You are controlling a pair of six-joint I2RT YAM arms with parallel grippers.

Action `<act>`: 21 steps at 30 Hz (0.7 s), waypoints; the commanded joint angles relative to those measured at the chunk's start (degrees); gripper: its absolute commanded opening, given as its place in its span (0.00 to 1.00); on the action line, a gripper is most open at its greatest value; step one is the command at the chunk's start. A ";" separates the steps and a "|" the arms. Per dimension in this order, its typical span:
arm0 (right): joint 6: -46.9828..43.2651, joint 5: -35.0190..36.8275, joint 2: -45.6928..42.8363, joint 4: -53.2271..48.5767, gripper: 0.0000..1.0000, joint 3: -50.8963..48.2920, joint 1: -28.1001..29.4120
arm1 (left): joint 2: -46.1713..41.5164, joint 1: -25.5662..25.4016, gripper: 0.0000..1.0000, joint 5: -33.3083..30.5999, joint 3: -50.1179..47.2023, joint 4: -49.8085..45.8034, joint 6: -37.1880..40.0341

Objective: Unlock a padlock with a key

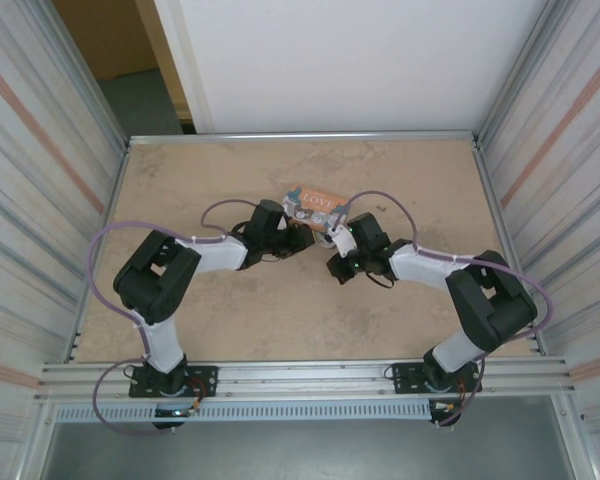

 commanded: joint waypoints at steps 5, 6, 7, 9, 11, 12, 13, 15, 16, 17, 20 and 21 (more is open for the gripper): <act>-3.14 2.20 2.34 1.88 0.00 3.09 0.36 | -2.88 -0.37 0.12 1.88 0.62 0.37 -0.08; -3.30 2.59 2.72 1.97 0.00 3.32 0.36 | -2.88 -0.41 0.12 1.91 0.54 0.37 -0.11; -3.31 3.28 2.92 2.06 0.00 3.49 0.32 | -2.88 -0.48 0.12 1.92 0.54 0.37 -0.13; -3.31 4.06 3.42 2.44 0.00 3.79 0.23 | -2.88 -0.45 0.12 1.93 0.58 0.28 -0.11; -3.31 4.34 3.75 2.83 0.00 3.93 0.09 | -2.80 -0.53 0.12 1.88 0.62 0.28 -0.11; -3.31 4.25 4.03 2.94 0.00 4.14 0.01 | -2.75 -0.64 0.12 1.88 0.68 0.26 -0.11; -3.31 4.33 4.30 3.01 0.00 4.34 -0.08 | -2.71 -0.66 0.12 1.96 0.71 0.19 -0.12; -3.32 4.34 4.62 3.22 0.00 4.59 -0.08 | -2.54 -0.72 0.12 1.96 0.80 0.19 -0.20; -3.27 4.34 4.66 3.52 0.00 4.58 -0.08 | -2.53 -0.73 0.12 1.98 0.80 0.19 -0.20; -3.25 4.27 4.61 3.84 0.00 4.52 -0.09 | -2.53 -0.75 0.12 1.97 0.81 0.14 -0.20; -3.06 4.25 4.77 4.50 0.00 4.59 -0.21 | -2.53 -0.82 0.12 1.94 0.80 0.11 -0.20; -3.05 4.25 4.84 4.65 0.00 4.59 -0.26 | -2.53 -0.79 0.12 1.89 0.80 0.11 -0.20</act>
